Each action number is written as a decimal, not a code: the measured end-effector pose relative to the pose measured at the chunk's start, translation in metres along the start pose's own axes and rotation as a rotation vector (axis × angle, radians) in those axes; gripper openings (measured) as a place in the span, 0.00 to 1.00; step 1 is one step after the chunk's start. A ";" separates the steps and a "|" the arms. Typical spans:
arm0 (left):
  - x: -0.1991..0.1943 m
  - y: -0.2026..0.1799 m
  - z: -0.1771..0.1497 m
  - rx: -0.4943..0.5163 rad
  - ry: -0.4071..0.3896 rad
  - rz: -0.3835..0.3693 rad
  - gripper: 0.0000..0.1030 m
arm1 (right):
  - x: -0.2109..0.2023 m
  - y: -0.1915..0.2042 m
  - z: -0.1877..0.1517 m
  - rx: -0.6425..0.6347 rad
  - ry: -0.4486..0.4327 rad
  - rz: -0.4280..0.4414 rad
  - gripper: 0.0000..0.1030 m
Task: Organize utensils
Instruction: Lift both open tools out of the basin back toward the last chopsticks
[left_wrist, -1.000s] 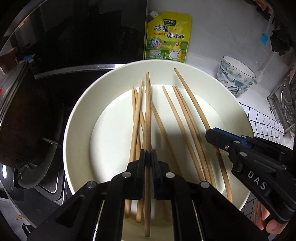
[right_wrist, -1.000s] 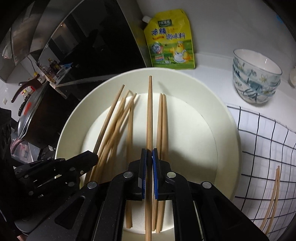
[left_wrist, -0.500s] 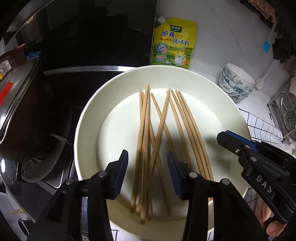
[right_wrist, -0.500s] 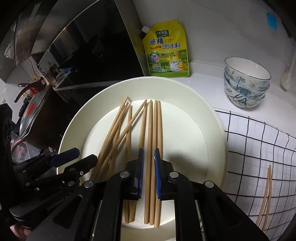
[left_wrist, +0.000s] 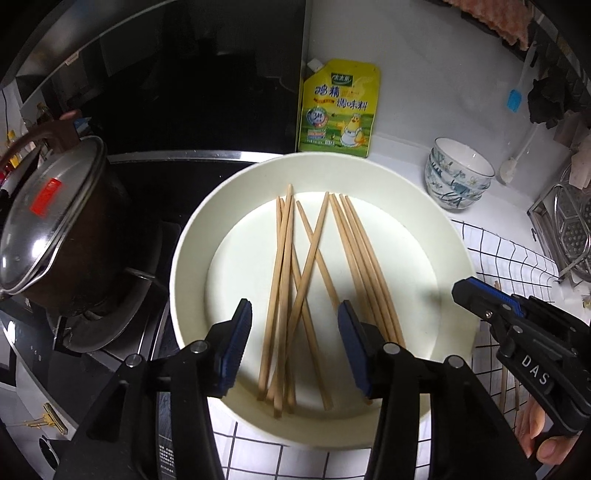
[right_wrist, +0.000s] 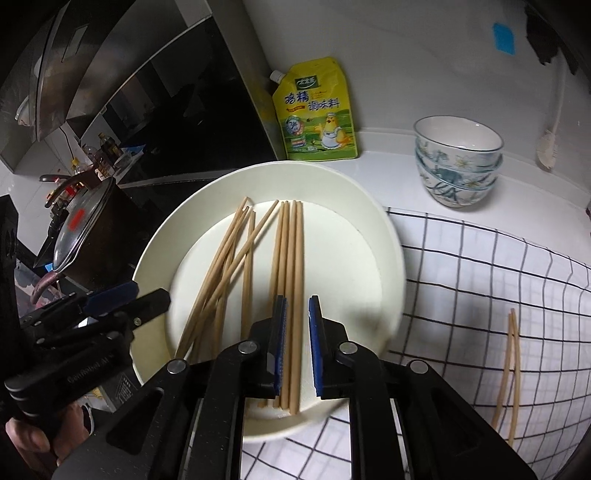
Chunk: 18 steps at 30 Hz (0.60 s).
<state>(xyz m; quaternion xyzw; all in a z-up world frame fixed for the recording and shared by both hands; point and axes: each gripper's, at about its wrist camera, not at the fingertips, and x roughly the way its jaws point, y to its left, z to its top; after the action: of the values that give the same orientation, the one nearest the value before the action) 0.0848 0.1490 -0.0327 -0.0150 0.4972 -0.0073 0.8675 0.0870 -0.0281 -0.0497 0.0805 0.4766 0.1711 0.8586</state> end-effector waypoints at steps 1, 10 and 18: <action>-0.004 -0.002 -0.001 -0.003 -0.005 0.001 0.48 | -0.004 -0.003 -0.001 0.000 -0.002 -0.001 0.11; -0.025 -0.018 -0.015 -0.017 -0.025 0.005 0.52 | -0.033 -0.019 -0.012 -0.017 -0.022 -0.007 0.14; -0.037 -0.050 -0.024 -0.005 -0.029 -0.010 0.52 | -0.065 -0.041 -0.025 -0.024 -0.048 -0.024 0.15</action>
<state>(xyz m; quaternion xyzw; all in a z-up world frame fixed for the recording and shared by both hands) 0.0457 0.0995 -0.0115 -0.0198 0.4846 -0.0104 0.8745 0.0431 -0.0911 -0.0244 0.0689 0.4545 0.1646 0.8727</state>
